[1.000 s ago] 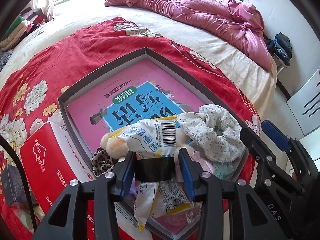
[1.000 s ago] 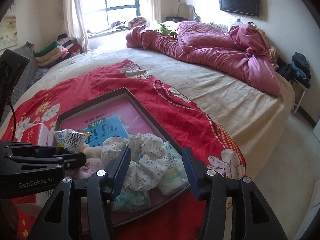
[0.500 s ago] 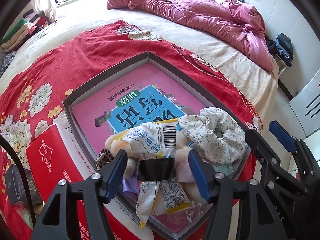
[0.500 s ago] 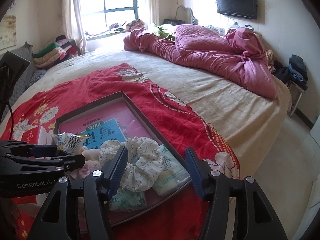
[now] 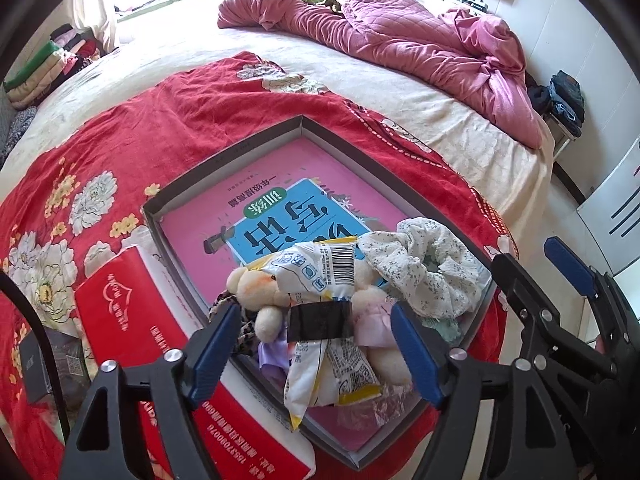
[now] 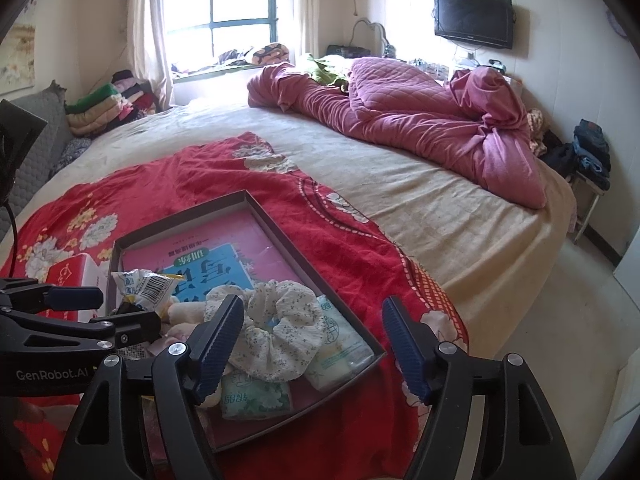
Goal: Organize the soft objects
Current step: 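Lower the scrunchie and snack packet into the tray and open both tools, then move both open tools away from the tray back toward the remaining items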
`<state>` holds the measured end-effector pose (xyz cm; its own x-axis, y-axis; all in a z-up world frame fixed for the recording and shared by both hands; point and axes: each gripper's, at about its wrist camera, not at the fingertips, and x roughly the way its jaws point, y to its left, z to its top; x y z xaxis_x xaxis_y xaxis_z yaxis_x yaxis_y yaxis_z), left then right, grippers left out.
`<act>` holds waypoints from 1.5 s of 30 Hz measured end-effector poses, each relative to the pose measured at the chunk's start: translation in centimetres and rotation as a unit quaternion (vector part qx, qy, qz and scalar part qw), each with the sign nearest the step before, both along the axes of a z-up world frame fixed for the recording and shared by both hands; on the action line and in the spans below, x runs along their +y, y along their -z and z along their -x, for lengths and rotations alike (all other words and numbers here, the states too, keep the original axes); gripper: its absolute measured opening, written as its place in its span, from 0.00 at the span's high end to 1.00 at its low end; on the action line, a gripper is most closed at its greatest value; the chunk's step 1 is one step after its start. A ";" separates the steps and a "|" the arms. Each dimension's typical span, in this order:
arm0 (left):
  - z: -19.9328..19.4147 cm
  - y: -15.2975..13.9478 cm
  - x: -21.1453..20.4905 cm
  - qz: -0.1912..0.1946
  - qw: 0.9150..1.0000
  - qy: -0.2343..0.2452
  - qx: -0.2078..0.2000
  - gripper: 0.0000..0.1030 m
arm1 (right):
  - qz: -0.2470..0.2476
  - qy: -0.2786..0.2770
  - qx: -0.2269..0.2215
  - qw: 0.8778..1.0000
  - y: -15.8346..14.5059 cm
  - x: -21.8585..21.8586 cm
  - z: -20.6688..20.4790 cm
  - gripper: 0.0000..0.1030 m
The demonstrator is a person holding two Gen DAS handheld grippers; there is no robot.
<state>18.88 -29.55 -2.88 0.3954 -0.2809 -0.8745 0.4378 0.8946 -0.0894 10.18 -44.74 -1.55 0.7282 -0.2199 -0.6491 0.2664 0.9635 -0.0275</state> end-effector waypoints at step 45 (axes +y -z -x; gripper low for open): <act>7.3 -7.8 12.1 0.012 0.995 -0.080 -0.065 0.16 | 0.052 -0.074 -0.057 0.994 -8.8 9.5 5.1 0.28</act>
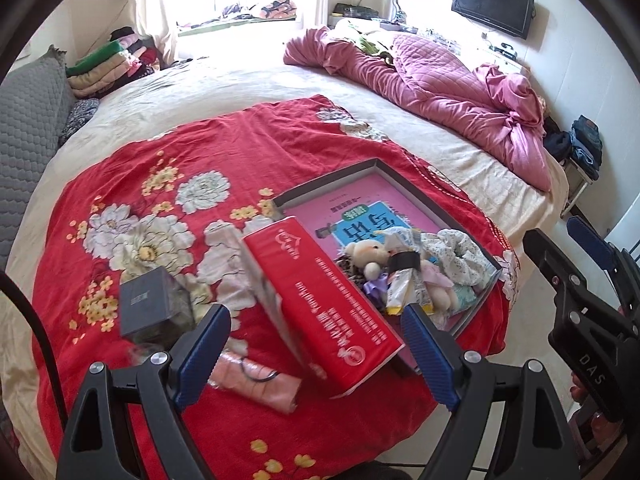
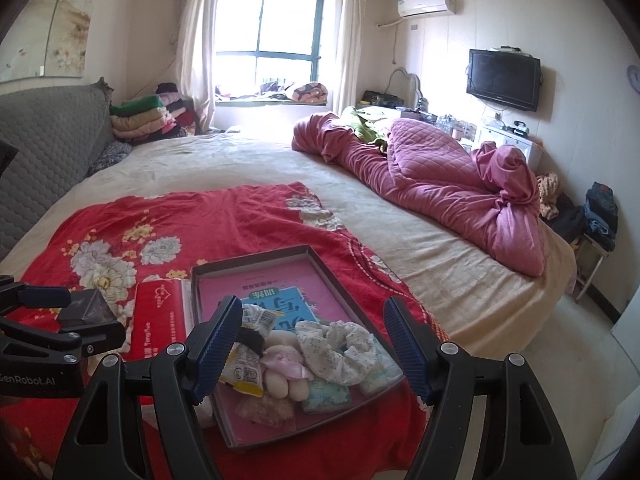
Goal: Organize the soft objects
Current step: 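Move both open tools away from the tray back toward the remaining items, then grasp the bagged green sponge with the left tool while the right tool grasps the pink wrapped packet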
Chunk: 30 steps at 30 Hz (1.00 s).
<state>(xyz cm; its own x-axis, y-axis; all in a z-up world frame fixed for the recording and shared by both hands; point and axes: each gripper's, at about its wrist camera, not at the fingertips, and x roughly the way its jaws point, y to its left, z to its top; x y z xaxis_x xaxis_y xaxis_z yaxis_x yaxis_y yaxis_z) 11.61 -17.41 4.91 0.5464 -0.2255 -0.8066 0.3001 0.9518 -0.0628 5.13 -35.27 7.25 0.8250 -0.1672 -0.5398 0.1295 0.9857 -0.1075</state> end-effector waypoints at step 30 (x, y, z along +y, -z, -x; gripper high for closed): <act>2.0 3.0 13.2 -0.001 0.995 -0.098 0.030 0.16 | 0.053 -0.150 0.039 0.987 1.4 13.2 0.0 0.28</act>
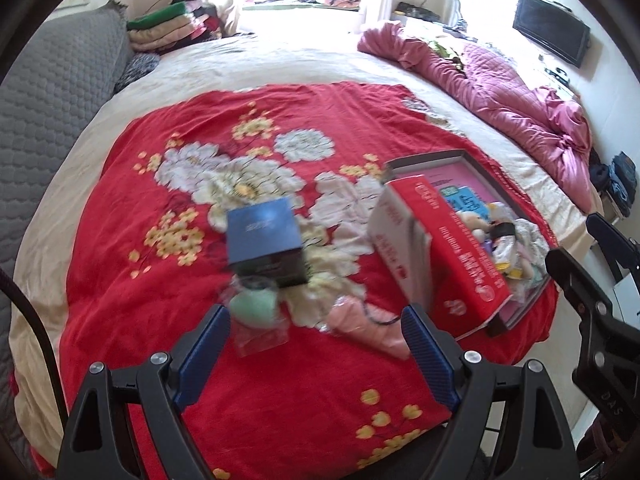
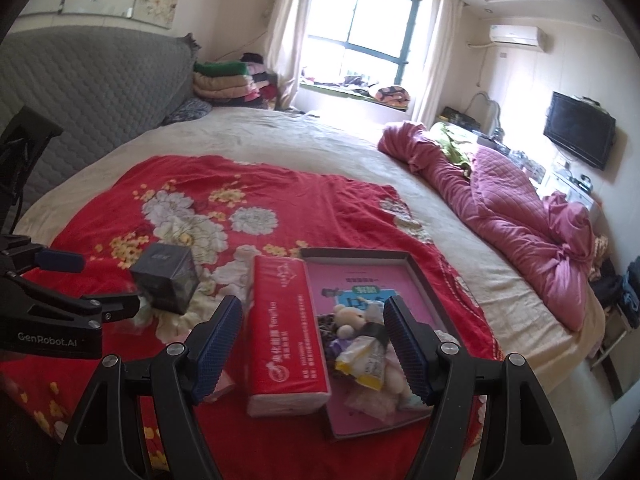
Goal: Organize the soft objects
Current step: 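Grasp the bagged green sponge with the left tool while the right tool grasps the pink wrapped packet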
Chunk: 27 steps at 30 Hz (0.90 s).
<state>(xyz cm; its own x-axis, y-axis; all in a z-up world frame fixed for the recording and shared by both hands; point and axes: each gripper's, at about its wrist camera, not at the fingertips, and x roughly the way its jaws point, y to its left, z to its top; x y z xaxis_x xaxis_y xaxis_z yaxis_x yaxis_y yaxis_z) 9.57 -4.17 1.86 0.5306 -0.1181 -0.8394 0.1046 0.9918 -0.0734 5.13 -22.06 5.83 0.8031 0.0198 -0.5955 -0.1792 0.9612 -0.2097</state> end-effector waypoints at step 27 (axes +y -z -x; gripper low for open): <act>-3.0 10.4 9.0 0.103 0.989 -0.067 0.085 0.16 | 0.155 -0.157 0.117 0.968 11.7 11.0 -1.4 0.28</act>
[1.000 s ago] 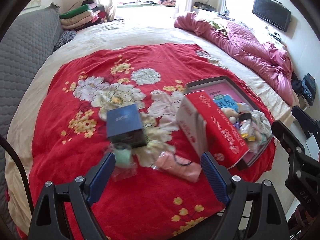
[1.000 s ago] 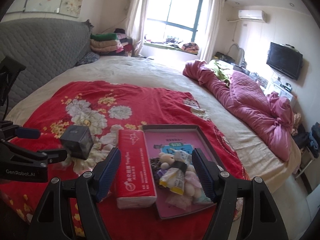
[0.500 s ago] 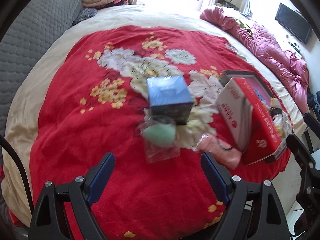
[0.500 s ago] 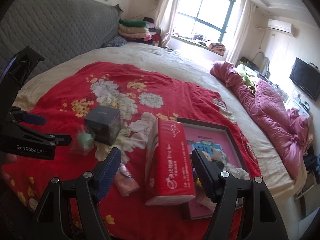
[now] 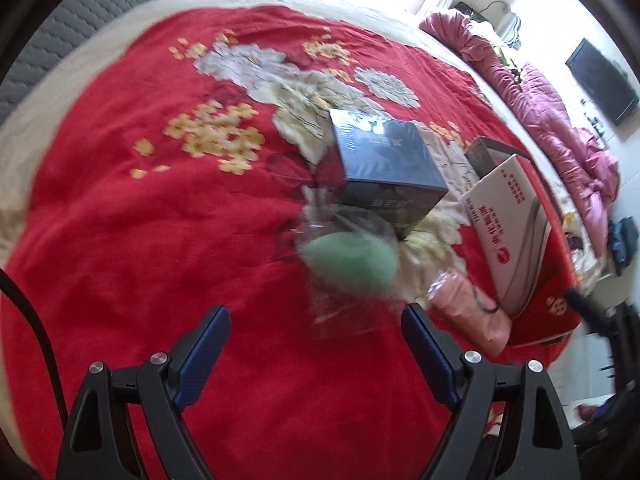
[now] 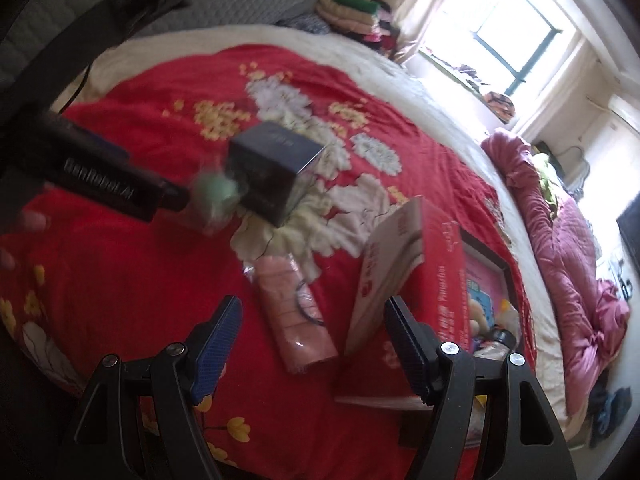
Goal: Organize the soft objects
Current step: 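Grasp the bagged green sponge with the left tool while the right tool grasps the pink wrapped packet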
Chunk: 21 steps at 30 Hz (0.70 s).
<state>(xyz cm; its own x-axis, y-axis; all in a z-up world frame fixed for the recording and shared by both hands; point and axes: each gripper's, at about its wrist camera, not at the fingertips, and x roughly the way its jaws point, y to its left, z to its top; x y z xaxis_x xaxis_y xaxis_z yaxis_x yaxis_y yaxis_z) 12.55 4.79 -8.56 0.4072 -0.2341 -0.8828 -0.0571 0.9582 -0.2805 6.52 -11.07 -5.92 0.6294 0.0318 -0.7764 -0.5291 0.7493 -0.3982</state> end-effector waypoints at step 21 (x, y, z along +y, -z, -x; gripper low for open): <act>-4.8 3.4 -1.2 0.018 0.999 0.039 0.016 0.13 | 0.116 -0.035 0.038 0.992 7.2 2.2 -4.6 0.28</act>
<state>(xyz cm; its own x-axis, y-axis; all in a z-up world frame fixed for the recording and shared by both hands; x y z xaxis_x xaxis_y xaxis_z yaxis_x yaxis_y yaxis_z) 17.35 3.60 -11.91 0.3574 -0.2956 -0.8859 0.0076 0.9495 -0.3137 11.14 -8.87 -13.08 0.5709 -0.1124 -0.8133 -0.6117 0.6025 -0.5127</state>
